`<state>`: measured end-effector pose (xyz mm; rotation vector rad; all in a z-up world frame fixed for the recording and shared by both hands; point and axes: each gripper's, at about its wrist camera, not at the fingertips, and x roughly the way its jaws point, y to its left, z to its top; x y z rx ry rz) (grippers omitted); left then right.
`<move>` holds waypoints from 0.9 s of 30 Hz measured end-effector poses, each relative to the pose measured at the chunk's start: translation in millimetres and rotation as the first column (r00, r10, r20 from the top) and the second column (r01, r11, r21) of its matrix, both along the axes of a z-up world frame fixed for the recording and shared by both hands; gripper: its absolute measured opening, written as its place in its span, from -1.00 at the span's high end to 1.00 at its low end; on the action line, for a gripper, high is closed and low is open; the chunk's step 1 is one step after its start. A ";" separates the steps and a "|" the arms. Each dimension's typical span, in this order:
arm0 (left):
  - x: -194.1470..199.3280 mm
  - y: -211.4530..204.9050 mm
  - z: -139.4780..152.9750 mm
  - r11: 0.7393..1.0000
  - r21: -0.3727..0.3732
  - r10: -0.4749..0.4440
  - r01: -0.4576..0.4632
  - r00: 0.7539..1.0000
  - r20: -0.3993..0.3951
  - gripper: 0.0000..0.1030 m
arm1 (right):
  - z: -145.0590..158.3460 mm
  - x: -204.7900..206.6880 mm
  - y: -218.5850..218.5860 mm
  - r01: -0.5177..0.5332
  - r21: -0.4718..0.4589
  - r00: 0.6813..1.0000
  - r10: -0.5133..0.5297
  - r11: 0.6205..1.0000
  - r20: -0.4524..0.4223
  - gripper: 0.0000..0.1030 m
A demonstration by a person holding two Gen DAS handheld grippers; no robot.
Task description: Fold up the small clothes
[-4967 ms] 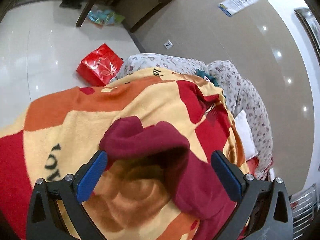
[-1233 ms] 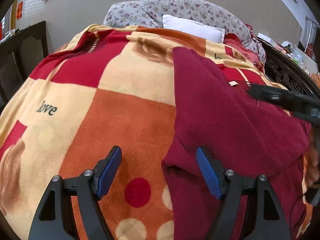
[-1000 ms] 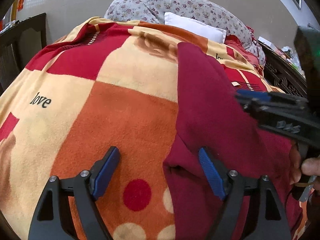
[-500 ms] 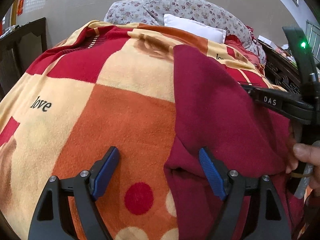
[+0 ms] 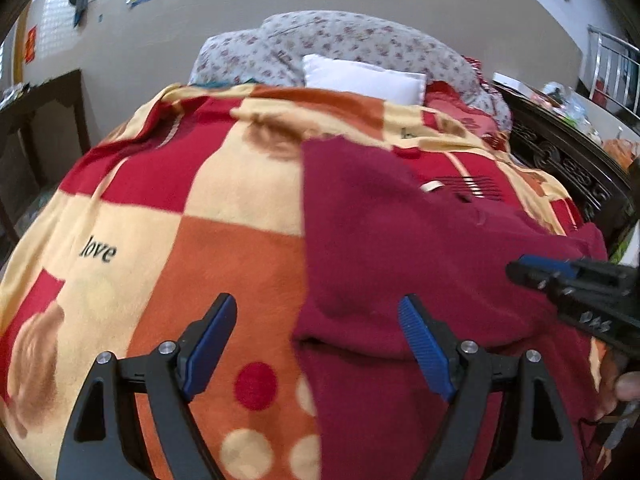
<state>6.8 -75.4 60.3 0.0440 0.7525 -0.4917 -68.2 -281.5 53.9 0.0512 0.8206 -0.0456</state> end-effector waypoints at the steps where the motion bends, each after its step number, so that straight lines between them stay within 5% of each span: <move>1: -1.2 -4.0 2.0 1.000 0.000 -0.005 0.005 1.000 -0.002 -0.69 | -3.3 -3.2 -4.9 0.018 0.004 1.000 -0.018 1.000 -0.005 0.46; 5: -0.7 -20.5 4.7 1.000 -0.013 -0.008 0.008 0.999 -0.049 -0.69 | -32.7 0.5 -24.2 0.076 0.058 0.993 -0.071 0.995 -0.094 0.31; 10: 1.0 -37.9 -0.9 1.000 0.004 -0.002 0.003 0.998 -0.060 -0.69 | -7.8 -27.3 -44.6 0.099 0.099 0.995 -0.098 0.990 -0.011 0.26; 15: 3.0 -51.2 -13.9 1.000 0.021 0.004 -0.002 0.997 -0.074 -0.69 | 16.5 -62.7 -101.0 0.284 0.098 0.955 -0.291 0.954 0.054 0.08; 19: 3.0 -58.7 -24.9 0.999 0.050 0.005 -0.001 0.998 -0.069 -0.69 | 21.7 -72.1 -138.1 0.379 0.072 0.922 -0.384 0.922 0.060 0.07; 22: 4.3 -60.9 -28.3 0.998 0.057 0.007 -0.003 0.998 -0.062 -0.71 | 11.8 -62.0 -143.4 0.379 -0.005 0.926 -0.379 0.926 0.007 0.36; 27: 8.3 -61.4 -33.9 0.999 0.043 0.015 -0.012 0.997 -0.070 -0.78 | -3.7 -50.5 -155.4 0.403 0.000 0.915 -0.403 0.915 -0.008 0.37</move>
